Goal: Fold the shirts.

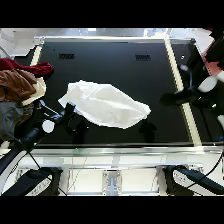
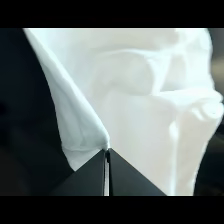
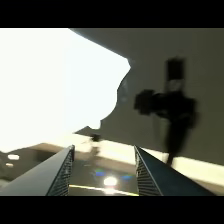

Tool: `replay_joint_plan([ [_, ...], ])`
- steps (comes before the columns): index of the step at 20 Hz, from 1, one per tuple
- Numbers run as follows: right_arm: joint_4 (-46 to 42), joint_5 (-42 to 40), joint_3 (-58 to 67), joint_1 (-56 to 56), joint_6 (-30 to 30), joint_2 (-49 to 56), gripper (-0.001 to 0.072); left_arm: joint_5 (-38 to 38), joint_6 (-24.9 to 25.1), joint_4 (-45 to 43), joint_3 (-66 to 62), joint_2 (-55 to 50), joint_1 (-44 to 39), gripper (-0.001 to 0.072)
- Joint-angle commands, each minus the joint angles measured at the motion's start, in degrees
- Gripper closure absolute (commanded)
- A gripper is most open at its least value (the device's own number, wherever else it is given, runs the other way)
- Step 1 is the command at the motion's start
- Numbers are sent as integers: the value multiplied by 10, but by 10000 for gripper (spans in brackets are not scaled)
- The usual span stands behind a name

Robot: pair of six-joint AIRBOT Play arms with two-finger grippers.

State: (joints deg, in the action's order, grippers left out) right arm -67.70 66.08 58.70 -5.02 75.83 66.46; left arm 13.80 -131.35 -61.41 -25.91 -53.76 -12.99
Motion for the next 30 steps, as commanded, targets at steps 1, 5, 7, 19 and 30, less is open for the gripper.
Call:
replay_joint_plan([
  [1, 95, -157, -140, 0, -7, 1, 273, 22, 33, -1, 0, 43, 23, 698],
  [5, 136, -169, -150, 1, -34, 30, 270, 41, 33, -1, 0, 41, 24, 698],
  [7, 153, -176, -150, 1, -35, 49, 260, 40, 33, -1, 0, 41, 24, 697],
  [19, 388, -219, -144, 0, -204, 151, 697, 32, 105, -1, -1, 42, 24, 698],
  [30, 202, -16, 198, 0, -81, -310, 702, 307, 332, -80, -358, 263, 45, 700],
])
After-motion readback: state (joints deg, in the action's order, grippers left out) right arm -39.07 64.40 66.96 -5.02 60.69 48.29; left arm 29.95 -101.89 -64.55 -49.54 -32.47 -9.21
